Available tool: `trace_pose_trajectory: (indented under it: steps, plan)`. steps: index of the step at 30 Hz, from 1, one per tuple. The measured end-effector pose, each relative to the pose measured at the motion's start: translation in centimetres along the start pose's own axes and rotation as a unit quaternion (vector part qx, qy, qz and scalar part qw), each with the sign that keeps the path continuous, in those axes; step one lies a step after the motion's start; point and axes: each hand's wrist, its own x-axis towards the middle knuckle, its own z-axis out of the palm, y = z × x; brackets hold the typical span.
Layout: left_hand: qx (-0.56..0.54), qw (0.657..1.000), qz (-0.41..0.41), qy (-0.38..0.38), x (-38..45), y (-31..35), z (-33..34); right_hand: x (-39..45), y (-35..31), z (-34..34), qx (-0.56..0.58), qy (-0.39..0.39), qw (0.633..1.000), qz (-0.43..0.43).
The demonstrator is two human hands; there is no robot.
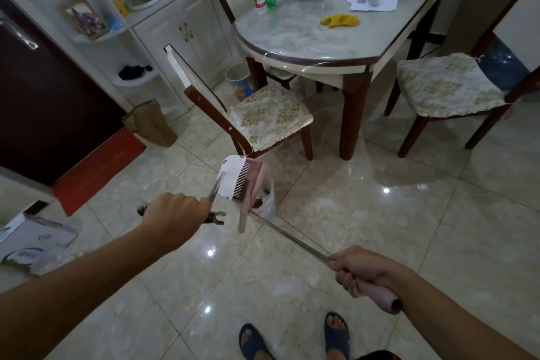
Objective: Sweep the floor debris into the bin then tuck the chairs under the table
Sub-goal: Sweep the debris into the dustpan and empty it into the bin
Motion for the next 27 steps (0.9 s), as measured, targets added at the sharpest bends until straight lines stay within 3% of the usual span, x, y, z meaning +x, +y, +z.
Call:
trace_pose_trajectory:
  steps: [17,27]
  plan:
    - [0.007,0.999,-0.038,0.004,-0.4,-1.7,0.2,-1.2,1.0,0.1,-0.005,0.014,1.0,-0.001]
    - [0.003,0.999,-0.051,0.002,0.1,-2.1,0.0,0.9,1.5,-0.1,0.129,-0.019,0.991,0.024]
